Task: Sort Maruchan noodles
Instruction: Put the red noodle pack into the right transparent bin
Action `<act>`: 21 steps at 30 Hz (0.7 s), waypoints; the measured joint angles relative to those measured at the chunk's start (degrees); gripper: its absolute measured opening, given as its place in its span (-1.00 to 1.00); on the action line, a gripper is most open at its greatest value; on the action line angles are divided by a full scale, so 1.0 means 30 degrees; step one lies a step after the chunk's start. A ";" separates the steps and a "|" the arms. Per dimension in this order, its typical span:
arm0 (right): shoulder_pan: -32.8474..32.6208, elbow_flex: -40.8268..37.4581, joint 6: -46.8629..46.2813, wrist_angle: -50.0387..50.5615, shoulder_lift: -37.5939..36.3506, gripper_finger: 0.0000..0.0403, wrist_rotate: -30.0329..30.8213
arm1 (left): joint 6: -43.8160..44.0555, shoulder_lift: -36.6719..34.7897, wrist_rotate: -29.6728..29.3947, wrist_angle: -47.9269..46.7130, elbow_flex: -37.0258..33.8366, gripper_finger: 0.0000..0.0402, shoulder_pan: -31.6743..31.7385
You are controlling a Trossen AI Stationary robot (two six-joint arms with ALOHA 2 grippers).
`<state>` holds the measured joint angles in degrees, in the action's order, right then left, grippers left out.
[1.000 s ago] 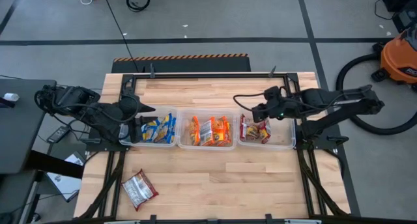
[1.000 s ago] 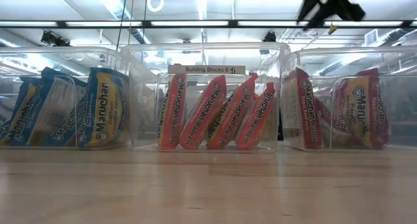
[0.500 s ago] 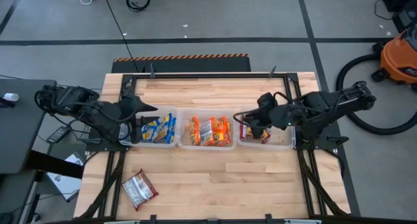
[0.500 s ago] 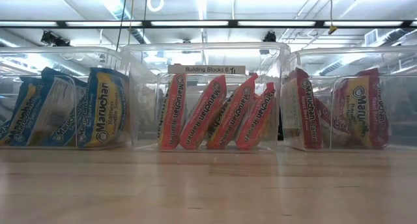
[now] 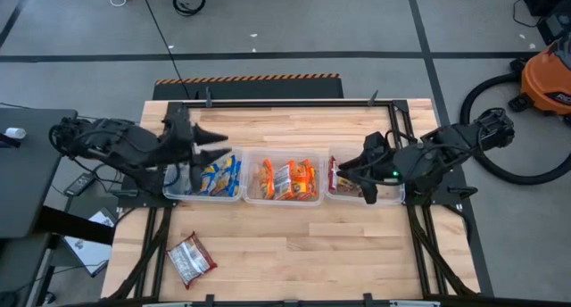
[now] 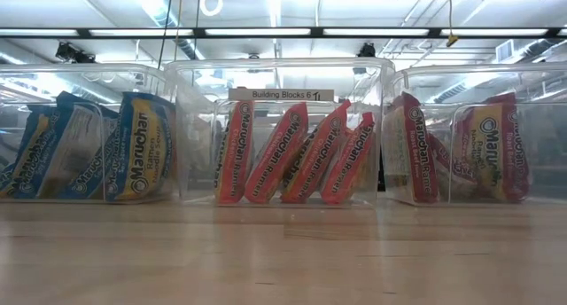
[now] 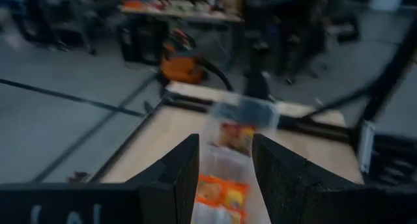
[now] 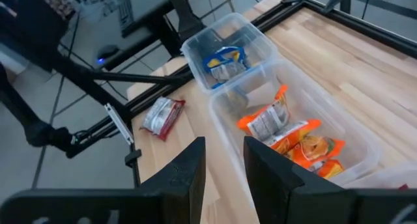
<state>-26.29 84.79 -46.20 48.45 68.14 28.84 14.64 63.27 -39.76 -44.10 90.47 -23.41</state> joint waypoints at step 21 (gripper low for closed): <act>0.1447 0.0007 0.5079 0.0064 -0.0393 -0.45 -0.1013 | 1.4949 0.6172 0.9994 -0.7741 0.2085 -0.44 -0.5683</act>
<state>-21.95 84.82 -30.96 48.64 66.96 25.80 59.49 81.78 -9.77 -67.33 96.73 -40.46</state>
